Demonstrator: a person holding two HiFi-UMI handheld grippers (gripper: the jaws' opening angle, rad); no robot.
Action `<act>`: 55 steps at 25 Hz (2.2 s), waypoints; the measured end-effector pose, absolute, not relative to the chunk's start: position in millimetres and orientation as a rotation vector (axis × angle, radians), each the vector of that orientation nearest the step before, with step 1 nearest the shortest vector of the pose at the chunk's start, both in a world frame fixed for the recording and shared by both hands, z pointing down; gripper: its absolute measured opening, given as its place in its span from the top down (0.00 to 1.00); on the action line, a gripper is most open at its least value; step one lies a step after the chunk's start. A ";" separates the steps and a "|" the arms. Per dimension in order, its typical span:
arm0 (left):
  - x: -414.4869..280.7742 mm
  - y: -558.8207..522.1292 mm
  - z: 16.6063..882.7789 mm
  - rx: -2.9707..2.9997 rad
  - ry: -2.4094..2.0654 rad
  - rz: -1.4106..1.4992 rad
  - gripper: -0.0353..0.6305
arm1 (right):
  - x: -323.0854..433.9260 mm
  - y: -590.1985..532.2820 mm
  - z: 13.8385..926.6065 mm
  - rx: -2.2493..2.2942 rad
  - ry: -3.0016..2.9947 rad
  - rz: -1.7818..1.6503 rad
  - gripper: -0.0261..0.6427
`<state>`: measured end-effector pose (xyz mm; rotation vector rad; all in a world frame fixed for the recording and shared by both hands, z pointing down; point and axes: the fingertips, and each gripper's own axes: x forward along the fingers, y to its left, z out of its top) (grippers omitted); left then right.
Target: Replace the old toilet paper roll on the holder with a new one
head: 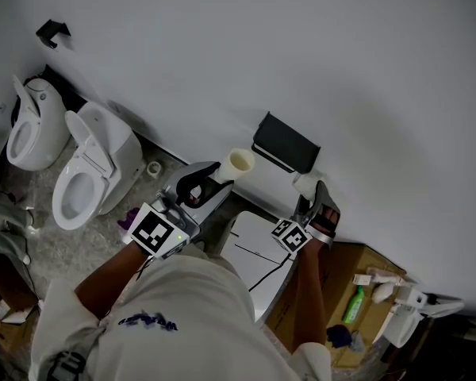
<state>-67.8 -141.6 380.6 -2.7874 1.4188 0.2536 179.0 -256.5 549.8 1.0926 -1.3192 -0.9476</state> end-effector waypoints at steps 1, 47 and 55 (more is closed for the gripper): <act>-67.9 -141.6 380.4 -2.787 1.419 0.253 0.71 | 178.4 -258.0 551.8 1.084 -1.313 -0.957 0.52; -89.0 -127.1 373.7 -2.753 1.479 0.326 0.71 | 122.2 -268.4 561.1 1.031 -1.333 -1.010 0.52; -91.0 -126.2 374.2 -2.755 1.485 0.328 0.71 | 117.4 -270.2 565.0 1.037 -1.336 -0.998 0.52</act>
